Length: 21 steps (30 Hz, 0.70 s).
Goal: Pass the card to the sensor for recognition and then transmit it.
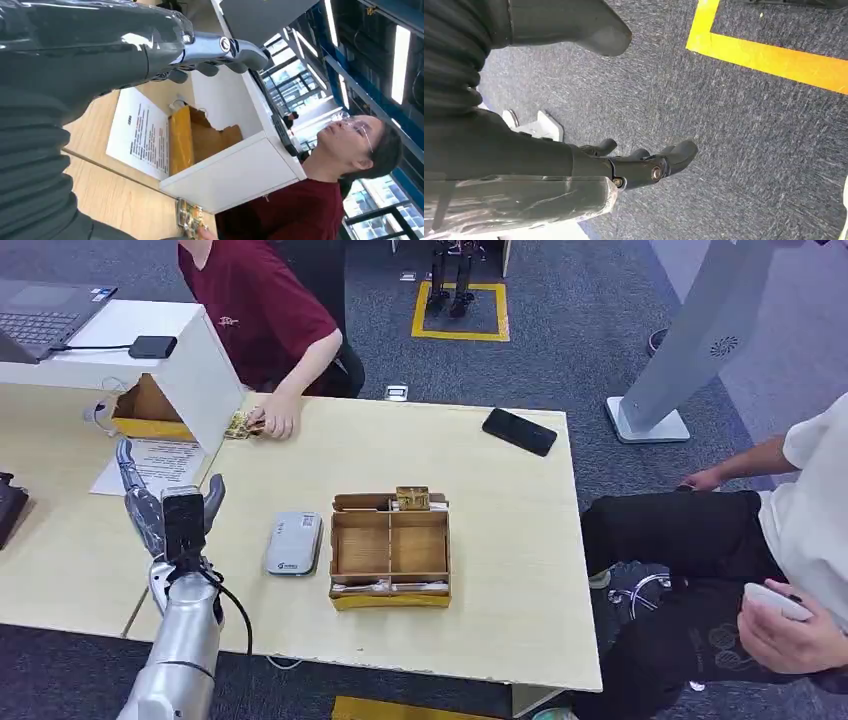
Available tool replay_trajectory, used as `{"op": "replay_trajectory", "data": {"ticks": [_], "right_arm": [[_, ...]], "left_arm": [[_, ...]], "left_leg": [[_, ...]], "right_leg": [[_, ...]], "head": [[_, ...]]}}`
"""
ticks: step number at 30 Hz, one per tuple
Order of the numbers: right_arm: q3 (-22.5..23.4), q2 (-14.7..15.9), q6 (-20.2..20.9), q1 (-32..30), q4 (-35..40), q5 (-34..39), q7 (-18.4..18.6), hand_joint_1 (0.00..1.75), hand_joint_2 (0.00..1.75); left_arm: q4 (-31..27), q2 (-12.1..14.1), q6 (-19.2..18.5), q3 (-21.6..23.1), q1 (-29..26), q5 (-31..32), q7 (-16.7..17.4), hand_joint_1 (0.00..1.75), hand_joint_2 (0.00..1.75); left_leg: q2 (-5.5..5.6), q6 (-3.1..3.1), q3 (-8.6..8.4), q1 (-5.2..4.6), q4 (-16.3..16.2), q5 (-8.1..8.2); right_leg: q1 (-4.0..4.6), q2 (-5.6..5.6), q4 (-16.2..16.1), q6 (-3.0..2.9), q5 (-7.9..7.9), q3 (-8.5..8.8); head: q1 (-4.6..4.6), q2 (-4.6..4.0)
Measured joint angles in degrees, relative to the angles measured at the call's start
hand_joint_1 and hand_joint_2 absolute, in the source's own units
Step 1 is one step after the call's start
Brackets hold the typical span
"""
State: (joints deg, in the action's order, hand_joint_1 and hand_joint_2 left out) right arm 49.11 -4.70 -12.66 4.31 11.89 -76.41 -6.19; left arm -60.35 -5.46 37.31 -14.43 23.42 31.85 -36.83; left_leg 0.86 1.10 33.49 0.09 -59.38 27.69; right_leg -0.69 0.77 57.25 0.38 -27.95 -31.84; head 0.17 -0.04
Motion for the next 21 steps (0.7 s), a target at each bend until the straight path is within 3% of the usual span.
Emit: {"op": "replay_trajectory", "data": {"ticks": [17, 21], "right_arm": [[0.2, 0.0, 0.0, 0.0, 0.0, -0.6, 0.0, 0.00, 1.75], [0.9, -0.1, 0.0, 0.0, 0.0, -0.7, -0.2, 0.00, 1.75]], "left_arm": [[-1.5, -0.1, -0.4, 3.7, -1.7, 2.6, -2.9, 0.00, 1.75], [-5.0, -0.1, -2.6, 6.3, -4.0, 4.8, -3.0, 0.00, 1.75]], "left_leg": [[0.01, 0.00, 0.00, 0.00, 0.0, 0.00], [0.00, 0.00, 0.00, 0.00, 0.0, 0.00]], "right_leg": [[0.00, -0.01, 0.0, 0.00, 0.00, 0.01], [0.00, 0.00, 0.0, 0.00, 0.00, 0.01]], "head": [[0.02, 0.00], [0.00, 0.00]]}}
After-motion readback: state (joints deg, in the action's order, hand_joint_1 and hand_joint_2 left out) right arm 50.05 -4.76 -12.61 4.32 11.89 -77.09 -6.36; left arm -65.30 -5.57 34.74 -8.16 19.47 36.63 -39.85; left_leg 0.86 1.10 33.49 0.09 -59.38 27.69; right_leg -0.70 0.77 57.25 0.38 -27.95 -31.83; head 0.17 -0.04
